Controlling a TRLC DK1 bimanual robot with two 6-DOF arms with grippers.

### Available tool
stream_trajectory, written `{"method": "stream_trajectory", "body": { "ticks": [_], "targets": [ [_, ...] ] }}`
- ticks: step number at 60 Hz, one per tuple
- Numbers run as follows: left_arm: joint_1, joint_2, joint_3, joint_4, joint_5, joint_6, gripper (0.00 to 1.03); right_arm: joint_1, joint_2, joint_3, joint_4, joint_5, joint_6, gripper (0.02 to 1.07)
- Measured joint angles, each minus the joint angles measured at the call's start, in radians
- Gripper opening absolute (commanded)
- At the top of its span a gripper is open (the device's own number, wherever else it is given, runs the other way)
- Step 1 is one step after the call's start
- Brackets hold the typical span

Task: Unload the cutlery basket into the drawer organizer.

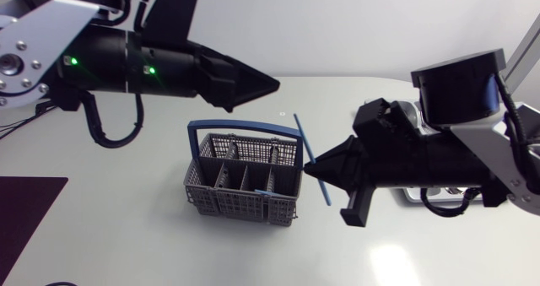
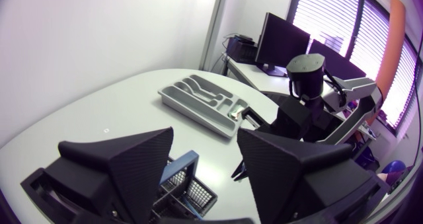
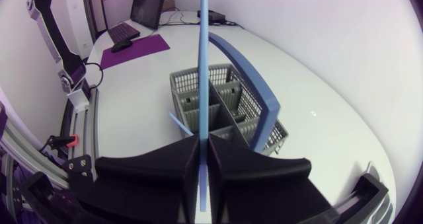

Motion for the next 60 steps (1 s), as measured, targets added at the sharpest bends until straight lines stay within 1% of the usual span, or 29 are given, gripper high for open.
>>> {"method": "stream_trajectory", "body": {
  "ticks": [7,11,14,18,22,25,30,37,49,57,59,60],
  "targets": [
    [0.072,-0.024,0.006,-0.019,0.0,0.011,0.83,-0.167,-0.006,-0.012,-0.059,-0.071,-0.08,0.07],
    [0.105,-0.043,0.006,-0.055,-0.002,0.048,0.83,-0.306,-0.005,-0.012,-0.086,-0.113,-0.138,0.07],
    [0.116,-0.057,0.003,-0.076,-0.008,0.081,0.83,-0.391,0.006,-0.012,-0.099,-0.142,-0.173,0.07],
    [0.117,-0.079,-0.012,-0.101,-0.031,0.134,0.83,-0.492,0.045,-0.001,-0.104,-0.165,-0.206,0.07],
    [0.109,-0.101,-0.044,-0.131,-0.055,0.198,0.83,-0.602,0.127,0.034,-0.103,-0.171,-0.229,0.07],
    [0.094,-0.117,-0.081,-0.156,-0.086,0.265,0.83,-0.684,0.217,0.083,-0.103,-0.175,-0.236,0.07],
    [0.053,-0.131,-0.135,-0.179,-0.147,0.35,0.83,-0.768,0.344,0.165,-0.094,-0.17,-0.235,0.07],
    [-0.019,-0.143,-0.209,-0.188,-0.223,0.448,0.83,-0.829,0.486,0.251,-0.043,-0.124,-0.208,0.07],
    [-0.119,-0.145,-0.291,-0.19,-0.317,0.572,0.83,-0.842,0.672,0.346,-0.012,-0.047,-0.125,0.07],
    [-0.159,-0.145,-0.335,-0.171,-0.328,0.609,0.83,-0.851,0.775,0.407,-0.01,-0.016,-0.079,0.08],
    [-0.166,-0.142,-0.348,-0.145,-0.344,0.62,0.83,-0.852,0.801,0.419,-0.006,-0.001,-0.066,0.1],
    [-0.167,-0.139,-0.352,-0.135,-0.346,0.624,0.83,-0.852,0.809,0.422,-0.001,0.005,-0.062,0.14]
  ]
}}
